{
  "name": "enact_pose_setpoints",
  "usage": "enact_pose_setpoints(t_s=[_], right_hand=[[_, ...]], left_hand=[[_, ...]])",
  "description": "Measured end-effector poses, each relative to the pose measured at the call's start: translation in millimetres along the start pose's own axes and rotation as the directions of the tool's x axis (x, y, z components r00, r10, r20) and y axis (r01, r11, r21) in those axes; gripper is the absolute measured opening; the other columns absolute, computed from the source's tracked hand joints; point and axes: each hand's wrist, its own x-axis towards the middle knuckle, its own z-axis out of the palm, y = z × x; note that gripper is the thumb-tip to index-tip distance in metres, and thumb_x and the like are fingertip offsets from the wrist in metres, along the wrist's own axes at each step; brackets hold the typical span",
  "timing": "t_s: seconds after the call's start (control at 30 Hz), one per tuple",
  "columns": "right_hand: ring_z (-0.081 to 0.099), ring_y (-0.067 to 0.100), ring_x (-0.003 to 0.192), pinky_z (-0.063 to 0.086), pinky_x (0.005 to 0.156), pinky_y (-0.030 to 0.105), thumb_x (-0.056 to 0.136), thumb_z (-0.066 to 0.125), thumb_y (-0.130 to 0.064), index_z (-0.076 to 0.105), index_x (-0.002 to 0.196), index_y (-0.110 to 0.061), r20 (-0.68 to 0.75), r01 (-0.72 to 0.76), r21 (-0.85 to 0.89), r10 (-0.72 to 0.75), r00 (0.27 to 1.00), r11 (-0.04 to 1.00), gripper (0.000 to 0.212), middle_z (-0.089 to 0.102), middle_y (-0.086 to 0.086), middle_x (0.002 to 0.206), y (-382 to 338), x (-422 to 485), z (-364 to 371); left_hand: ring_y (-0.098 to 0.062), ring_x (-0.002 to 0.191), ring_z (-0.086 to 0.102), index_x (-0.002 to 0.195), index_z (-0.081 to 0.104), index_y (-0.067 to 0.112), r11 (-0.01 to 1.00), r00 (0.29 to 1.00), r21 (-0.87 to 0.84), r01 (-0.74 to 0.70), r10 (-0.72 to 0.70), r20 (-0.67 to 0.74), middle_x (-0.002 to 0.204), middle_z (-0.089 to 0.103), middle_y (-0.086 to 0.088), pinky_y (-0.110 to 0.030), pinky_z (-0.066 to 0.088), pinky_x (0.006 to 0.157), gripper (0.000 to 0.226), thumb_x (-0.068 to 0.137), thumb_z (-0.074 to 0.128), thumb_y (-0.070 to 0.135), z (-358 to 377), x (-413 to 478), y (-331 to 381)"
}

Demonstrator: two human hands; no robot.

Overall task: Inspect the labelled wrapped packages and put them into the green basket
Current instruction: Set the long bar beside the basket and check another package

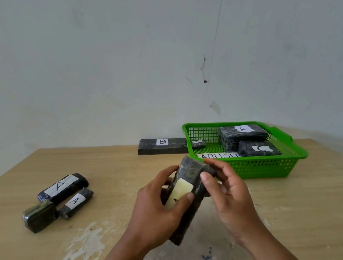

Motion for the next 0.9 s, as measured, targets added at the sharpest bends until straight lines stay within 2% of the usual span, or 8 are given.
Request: enact_pose_setpoints(t_s=[0.13, 0.3, 0.37, 0.43, 0.53, 0.7, 0.8, 0.9], right_hand=[[0.075, 0.023, 0.109, 0.062, 0.091, 0.038, 0.090, 0.080, -0.031, 0.062, 0.127, -0.018, -0.038, -0.079, 0.074, 0.082, 0.996, 0.994, 0.043, 0.075, 0.008, 0.119, 0.2, 2.9, 0.6], [0.072, 0.026, 0.116, 0.059, 0.098, 0.045, 0.082, 0.077, -0.023, 0.058, 0.134, -0.020, 0.222, -0.199, 0.060, 0.181, 0.958, 0.978, 0.055, 0.071, 0.006, 0.128, 1.7, -1.6, -4.2], [0.072, 0.026, 0.113, 0.060, 0.091, 0.041, 0.081, 0.074, -0.020, 0.056, 0.137, -0.026, 0.313, -0.234, -0.027, 0.231, 0.921, 0.972, 0.059, 0.072, 0.003, 0.121, 2.1, -4.3, -4.6], [0.072, 0.027, 0.108, 0.061, 0.085, 0.037, 0.080, 0.074, -0.018, 0.054, 0.138, -0.029, 0.338, -0.261, -0.072, 0.270, 0.902, 0.963, 0.063, 0.073, 0.003, 0.114, 3.8, -4.4, -4.4], [0.074, 0.025, 0.102, 0.061, 0.081, 0.034, 0.077, 0.076, -0.017, 0.058, 0.134, -0.030, 0.296, -0.254, -0.105, 0.274, 0.915, 0.961, 0.061, 0.075, 0.003, 0.109, 4.4, -2.2, -4.9], [0.076, 0.015, 0.093, 0.059, 0.072, 0.022, 0.075, 0.079, -0.016, 0.069, 0.114, -0.021, 0.074, -0.202, -0.088, 0.209, 0.975, 0.975, 0.041, 0.079, 0.006, 0.102, 3.7, 3.9, -9.2], [0.075, 0.016, 0.085, 0.059, 0.066, 0.024, 0.088, 0.078, -0.001, 0.073, 0.103, -0.017, -0.017, -0.176, -0.076, 0.175, 0.984, 0.982, 0.023, 0.078, 0.010, 0.097, 3.3, 4.9, -9.1], [0.075, 0.011, 0.080, 0.059, 0.063, 0.024, 0.091, 0.075, -0.001, 0.075, 0.099, -0.014, -0.014, -0.167, -0.091, 0.167, 0.986, 0.982, 0.016, 0.076, 0.011, 0.095, 2.0, 3.3, -7.8]], left_hand=[[-0.015, 0.090, 0.078, 0.143, 0.043, 0.057, 0.985, 0.992, -0.126, 0.117, -0.111, 0.054, 0.105, 0.067, 0.009, -0.039, 0.066, 0.072, 0.075, 0.085, 0.083, 0.029, 2.7, -1.0, 4.7], [-0.009, 0.084, 0.076, 0.150, 0.031, 0.059, 0.962, 0.981, -0.216, 0.167, -0.184, -0.061, 0.106, 0.065, -0.001, -0.034, 0.065, 0.068, 0.082, 0.086, 0.078, 0.040, 3.5, 0.5, 5.0], [-0.001, 0.085, 0.074, 0.150, 0.028, 0.060, 0.942, 0.967, -0.276, 0.188, -0.226, -0.113, 0.107, 0.064, -0.002, -0.030, 0.064, 0.068, 0.080, 0.089, 0.075, 0.038, 3.2, 1.4, 4.3], [-0.005, 0.087, 0.075, 0.146, 0.031, 0.060, 0.908, 0.943, -0.353, 0.225, -0.294, -0.156, 0.110, 0.066, -0.005, -0.034, 0.065, 0.070, 0.073, 0.092, 0.074, 0.035, 3.0, 3.2, 2.6], [-0.023, 0.095, 0.076, 0.134, 0.035, 0.048, 0.842, 0.898, -0.460, 0.282, -0.401, -0.183, 0.115, 0.066, -0.010, -0.051, 0.065, 0.082, 0.061, 0.092, 0.076, 0.029, 5.3, 6.7, -2.0], [-0.030, 0.110, 0.069, 0.121, 0.041, 0.020, 0.743, 0.839, -0.569, 0.352, -0.520, -0.160, 0.117, 0.064, -0.014, -0.052, 0.056, 0.101, 0.060, 0.081, 0.085, 0.014, -1.0, 12.7, -11.2], [-0.034, 0.103, 0.073, 0.121, 0.041, 0.019, 0.678, 0.830, -0.629, 0.380, -0.550, -0.092, 0.113, 0.068, -0.021, -0.048, 0.059, 0.096, 0.064, 0.078, 0.085, 0.003, -4.2, 14.1, -11.0], [-0.035, 0.099, 0.075, 0.127, 0.040, 0.022, 0.659, 0.835, -0.640, 0.395, -0.548, -0.048, 0.109, 0.072, -0.022, -0.049, 0.060, 0.093, 0.067, 0.080, 0.083, 0.002, -3.4, 13.3, -9.6]])
